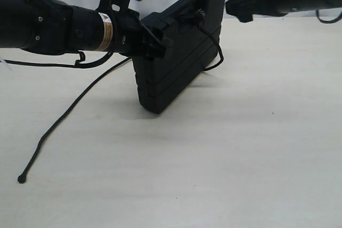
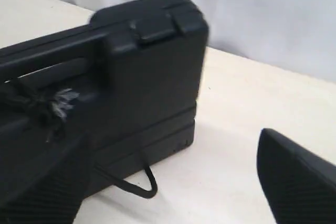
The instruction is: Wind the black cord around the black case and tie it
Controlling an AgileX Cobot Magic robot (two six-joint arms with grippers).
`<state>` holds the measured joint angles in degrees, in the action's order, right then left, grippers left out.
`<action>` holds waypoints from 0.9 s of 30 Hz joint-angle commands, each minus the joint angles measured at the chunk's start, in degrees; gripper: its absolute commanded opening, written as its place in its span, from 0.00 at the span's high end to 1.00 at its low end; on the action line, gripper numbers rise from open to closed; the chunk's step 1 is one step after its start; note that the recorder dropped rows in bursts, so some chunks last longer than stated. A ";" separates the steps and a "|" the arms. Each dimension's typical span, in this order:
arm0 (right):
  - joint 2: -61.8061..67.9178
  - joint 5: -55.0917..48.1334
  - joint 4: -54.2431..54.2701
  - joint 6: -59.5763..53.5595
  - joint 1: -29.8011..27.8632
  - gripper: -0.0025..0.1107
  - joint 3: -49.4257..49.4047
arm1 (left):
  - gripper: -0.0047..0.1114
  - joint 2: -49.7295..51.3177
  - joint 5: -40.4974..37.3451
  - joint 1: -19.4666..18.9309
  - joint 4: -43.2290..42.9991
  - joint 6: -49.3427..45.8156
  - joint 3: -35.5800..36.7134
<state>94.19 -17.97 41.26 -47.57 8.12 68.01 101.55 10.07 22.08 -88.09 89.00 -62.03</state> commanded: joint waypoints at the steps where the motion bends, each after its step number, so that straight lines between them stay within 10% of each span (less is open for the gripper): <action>1: -0.22 -6.31 4.27 5.93 -5.33 0.29 -0.09 | 0.96 -0.50 -0.44 0.58 0.17 -2.38 -0.07; 27: 6.60 -26.67 22.74 8.39 -2.59 0.29 8.24 | 0.96 -0.50 -4.45 0.58 -2.86 -10.92 -0.07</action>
<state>100.40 -45.12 60.87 -39.47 5.26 76.12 101.44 8.61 22.64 -89.15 79.53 -62.03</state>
